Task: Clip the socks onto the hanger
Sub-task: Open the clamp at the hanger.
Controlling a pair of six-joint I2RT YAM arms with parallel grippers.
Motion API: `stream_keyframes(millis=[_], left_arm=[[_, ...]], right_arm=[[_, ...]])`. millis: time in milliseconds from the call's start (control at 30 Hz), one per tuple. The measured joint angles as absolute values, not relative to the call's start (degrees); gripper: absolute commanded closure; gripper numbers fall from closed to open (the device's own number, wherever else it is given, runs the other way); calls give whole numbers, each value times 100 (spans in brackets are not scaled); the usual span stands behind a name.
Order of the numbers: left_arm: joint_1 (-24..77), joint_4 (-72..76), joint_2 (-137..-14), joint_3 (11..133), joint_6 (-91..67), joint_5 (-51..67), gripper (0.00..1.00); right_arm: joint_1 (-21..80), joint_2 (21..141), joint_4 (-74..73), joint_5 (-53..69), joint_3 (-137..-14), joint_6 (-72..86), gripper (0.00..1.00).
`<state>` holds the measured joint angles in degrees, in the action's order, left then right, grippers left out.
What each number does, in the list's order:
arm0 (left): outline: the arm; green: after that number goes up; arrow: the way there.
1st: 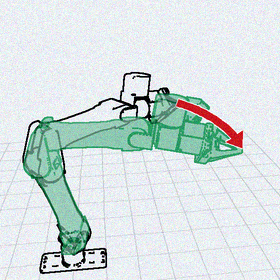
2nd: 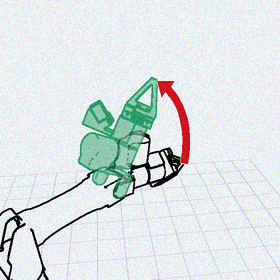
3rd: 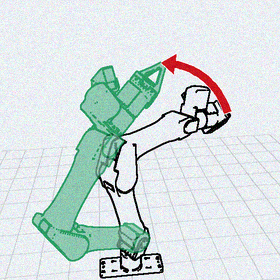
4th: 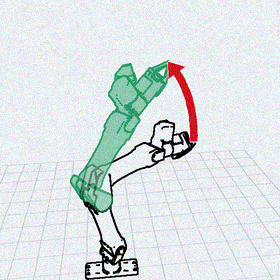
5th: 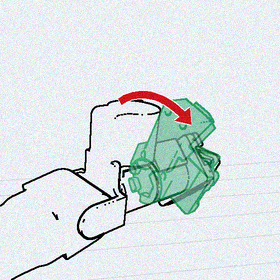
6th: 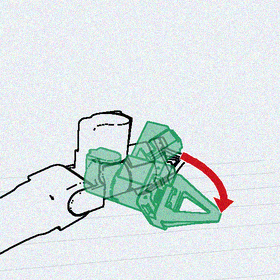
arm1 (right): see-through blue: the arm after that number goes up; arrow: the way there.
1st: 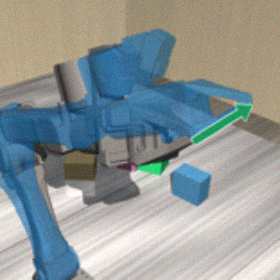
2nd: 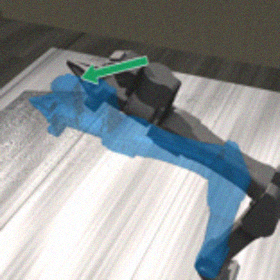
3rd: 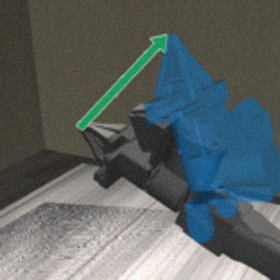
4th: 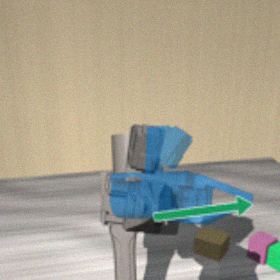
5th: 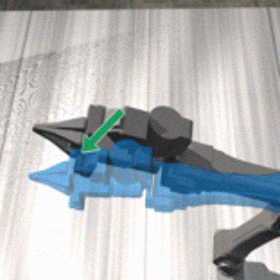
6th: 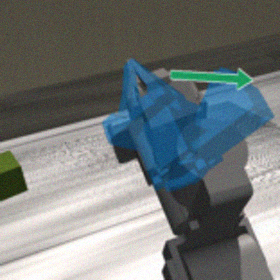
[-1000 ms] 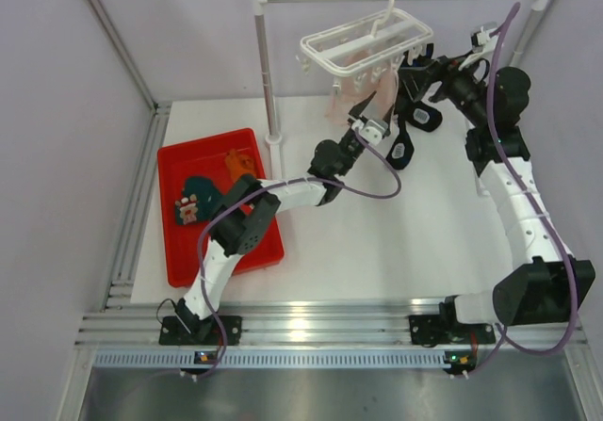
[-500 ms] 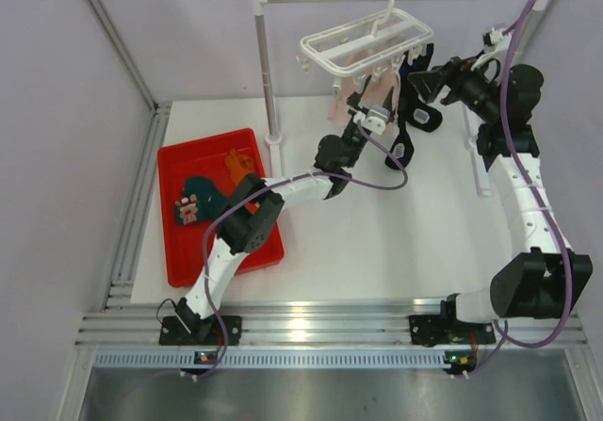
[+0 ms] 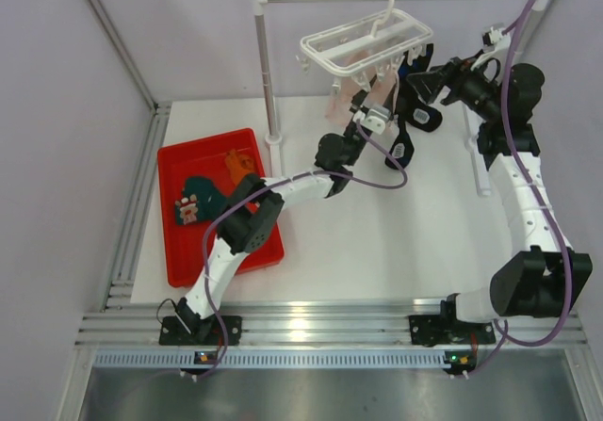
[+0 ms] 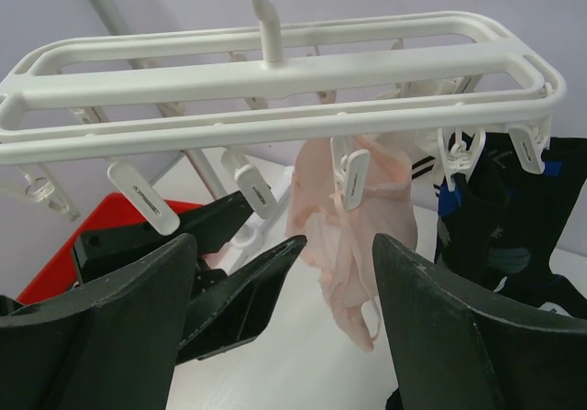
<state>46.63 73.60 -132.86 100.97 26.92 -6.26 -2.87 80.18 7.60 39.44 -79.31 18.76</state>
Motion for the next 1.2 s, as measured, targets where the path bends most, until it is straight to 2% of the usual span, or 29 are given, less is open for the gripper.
stream_keyframes(millis=[600,733,767,900,1200], left_arm=[[4567,7376,-13649,10833,2534,-648,50],[4512,7382,-13649,10877,2510,-646,58],[4497,7382,-13649,10884,2491,-648,65],[4460,7378,-13646,10886,2425,-642,81],[4274,7170,-13157,10149,1800,-56,91]], right_arm=[[-292,8040,753,4060,-7942,1920,24],[-314,8082,764,4073,-7977,1938,24],[-318,8090,764,4073,-7977,1946,24],[-325,8123,762,4073,-7983,1962,24],[-395,8235,812,4386,-8158,1990,23]])
